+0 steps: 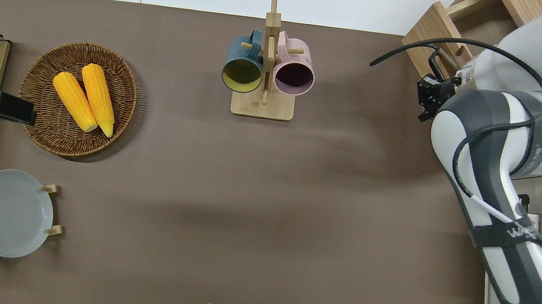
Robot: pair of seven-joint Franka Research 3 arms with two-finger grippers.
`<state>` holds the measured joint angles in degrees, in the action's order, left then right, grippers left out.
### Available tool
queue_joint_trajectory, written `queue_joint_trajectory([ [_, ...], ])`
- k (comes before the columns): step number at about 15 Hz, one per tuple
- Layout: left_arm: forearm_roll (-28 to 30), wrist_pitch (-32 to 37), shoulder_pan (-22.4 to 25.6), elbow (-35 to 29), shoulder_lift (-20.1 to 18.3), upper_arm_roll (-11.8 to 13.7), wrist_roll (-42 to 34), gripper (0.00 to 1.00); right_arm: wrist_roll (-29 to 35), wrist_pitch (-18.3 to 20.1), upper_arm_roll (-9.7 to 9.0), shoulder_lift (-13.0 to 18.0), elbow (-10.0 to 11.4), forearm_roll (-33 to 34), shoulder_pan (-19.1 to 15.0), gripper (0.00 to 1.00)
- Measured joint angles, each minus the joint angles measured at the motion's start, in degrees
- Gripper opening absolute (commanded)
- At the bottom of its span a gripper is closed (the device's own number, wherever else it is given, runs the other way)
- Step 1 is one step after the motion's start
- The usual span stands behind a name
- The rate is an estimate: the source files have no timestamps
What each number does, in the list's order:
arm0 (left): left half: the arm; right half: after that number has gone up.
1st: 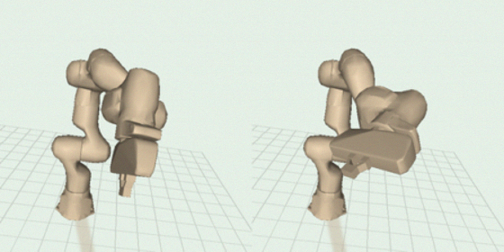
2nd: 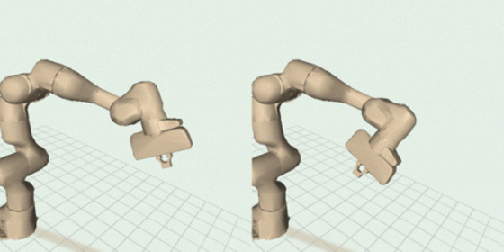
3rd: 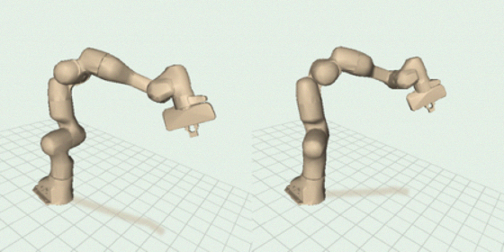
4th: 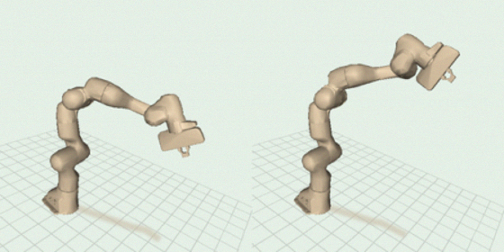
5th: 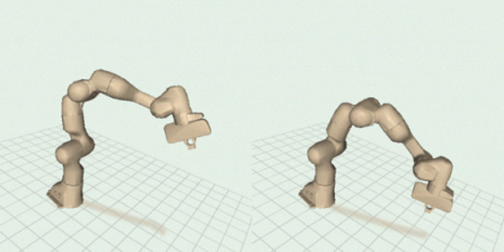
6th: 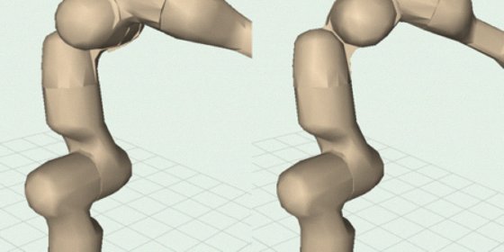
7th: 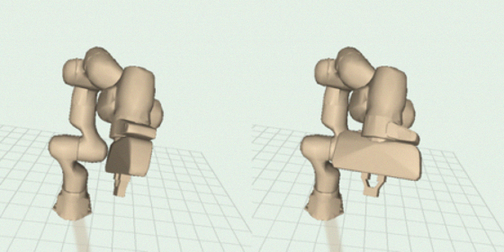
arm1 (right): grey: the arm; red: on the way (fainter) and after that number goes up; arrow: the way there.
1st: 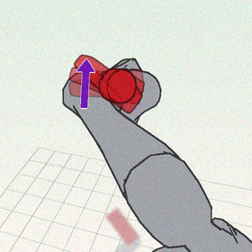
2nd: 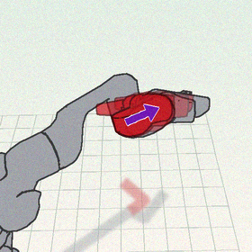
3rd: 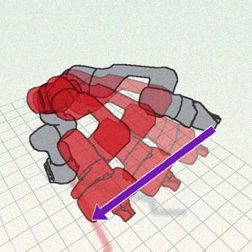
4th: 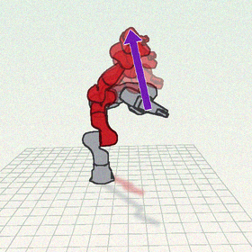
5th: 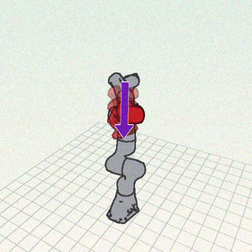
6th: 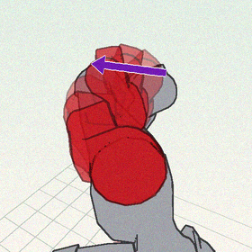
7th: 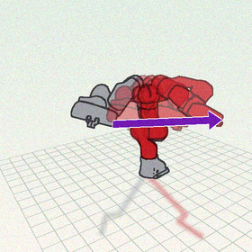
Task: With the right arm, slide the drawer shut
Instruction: 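Push the open wooden drawer away from the robot with the right arm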
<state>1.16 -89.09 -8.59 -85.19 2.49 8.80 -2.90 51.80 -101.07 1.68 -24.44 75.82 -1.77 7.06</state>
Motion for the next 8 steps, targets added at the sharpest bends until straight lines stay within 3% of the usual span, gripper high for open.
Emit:
queue_joint_trajectory([
  [8, 0.0, 0.0, 0.0, 0.0, 0.0, 0.0, 0.0, 1.0, -9.9, 0.0, 0.11, -0.1, 0.0, 0.0, -5.5, 0.0],
])
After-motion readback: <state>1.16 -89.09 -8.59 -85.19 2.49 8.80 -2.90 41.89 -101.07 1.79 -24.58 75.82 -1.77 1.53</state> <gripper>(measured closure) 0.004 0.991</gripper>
